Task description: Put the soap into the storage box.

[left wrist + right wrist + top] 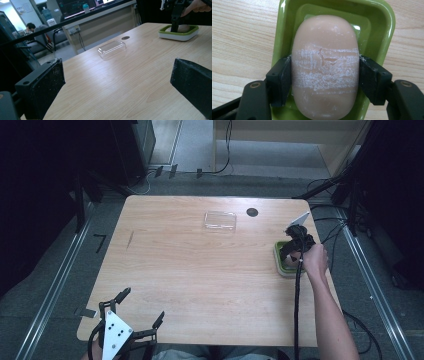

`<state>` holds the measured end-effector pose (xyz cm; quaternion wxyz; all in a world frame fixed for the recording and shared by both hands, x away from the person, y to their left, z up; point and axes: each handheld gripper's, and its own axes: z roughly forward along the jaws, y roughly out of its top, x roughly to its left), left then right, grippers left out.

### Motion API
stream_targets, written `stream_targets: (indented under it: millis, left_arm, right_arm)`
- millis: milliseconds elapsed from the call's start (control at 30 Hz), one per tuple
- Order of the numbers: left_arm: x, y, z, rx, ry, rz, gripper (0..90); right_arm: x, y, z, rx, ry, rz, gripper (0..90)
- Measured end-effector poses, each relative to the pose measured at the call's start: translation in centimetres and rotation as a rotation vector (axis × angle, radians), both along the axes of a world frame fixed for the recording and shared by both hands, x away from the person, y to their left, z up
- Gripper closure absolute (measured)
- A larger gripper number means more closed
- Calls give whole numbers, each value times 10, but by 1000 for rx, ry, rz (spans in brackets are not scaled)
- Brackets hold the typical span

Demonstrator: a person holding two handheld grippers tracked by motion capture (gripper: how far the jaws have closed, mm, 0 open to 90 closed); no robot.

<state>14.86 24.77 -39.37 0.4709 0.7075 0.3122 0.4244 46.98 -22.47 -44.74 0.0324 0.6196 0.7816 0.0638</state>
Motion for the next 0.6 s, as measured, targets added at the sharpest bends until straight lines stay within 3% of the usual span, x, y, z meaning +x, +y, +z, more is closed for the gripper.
stream_targets:
  millis: [600]
  left_arm:
    - [1,-1,0,-4,-1,-3,0]
  right_arm:
    - [-1,1,-1,-16,5,10,326]
